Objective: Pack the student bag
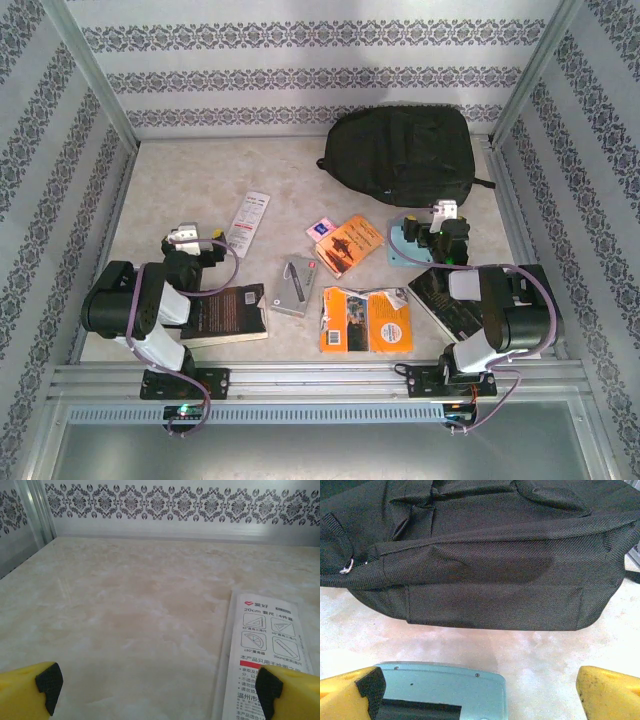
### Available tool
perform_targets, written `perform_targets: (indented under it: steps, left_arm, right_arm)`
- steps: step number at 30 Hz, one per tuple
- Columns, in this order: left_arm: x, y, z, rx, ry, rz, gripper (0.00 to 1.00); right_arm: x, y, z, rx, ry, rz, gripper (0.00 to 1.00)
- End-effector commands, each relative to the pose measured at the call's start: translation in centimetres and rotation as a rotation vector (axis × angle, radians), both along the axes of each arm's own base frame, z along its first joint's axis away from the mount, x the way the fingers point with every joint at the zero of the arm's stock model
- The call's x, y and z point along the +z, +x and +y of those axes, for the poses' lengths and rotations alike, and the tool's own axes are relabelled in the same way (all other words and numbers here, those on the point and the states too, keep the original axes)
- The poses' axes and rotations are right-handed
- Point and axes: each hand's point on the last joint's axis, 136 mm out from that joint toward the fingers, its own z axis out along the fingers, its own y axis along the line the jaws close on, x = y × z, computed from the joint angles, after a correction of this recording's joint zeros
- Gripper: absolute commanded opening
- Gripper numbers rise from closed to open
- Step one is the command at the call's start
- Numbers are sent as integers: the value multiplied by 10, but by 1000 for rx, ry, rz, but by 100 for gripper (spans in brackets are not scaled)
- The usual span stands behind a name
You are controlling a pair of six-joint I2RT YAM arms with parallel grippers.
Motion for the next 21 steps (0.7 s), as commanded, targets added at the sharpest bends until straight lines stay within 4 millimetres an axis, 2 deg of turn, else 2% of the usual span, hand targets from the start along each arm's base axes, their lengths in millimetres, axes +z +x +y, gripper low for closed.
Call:
perform_targets:
  steps: [1, 16, 21]
  left_arm:
    - [9, -2, 4, 12, -12, -42, 100]
    - [10, 2, -5, -41, -1, -43, 100]
    - [10, 2, 7, 29, -12, -46, 100]
  right_arm:
    - [11, 2, 2, 3, -13, -37, 98]
    - [12, 2, 2, 4, -13, -40, 98]
    - [11, 2, 2, 3, -13, -38, 98]
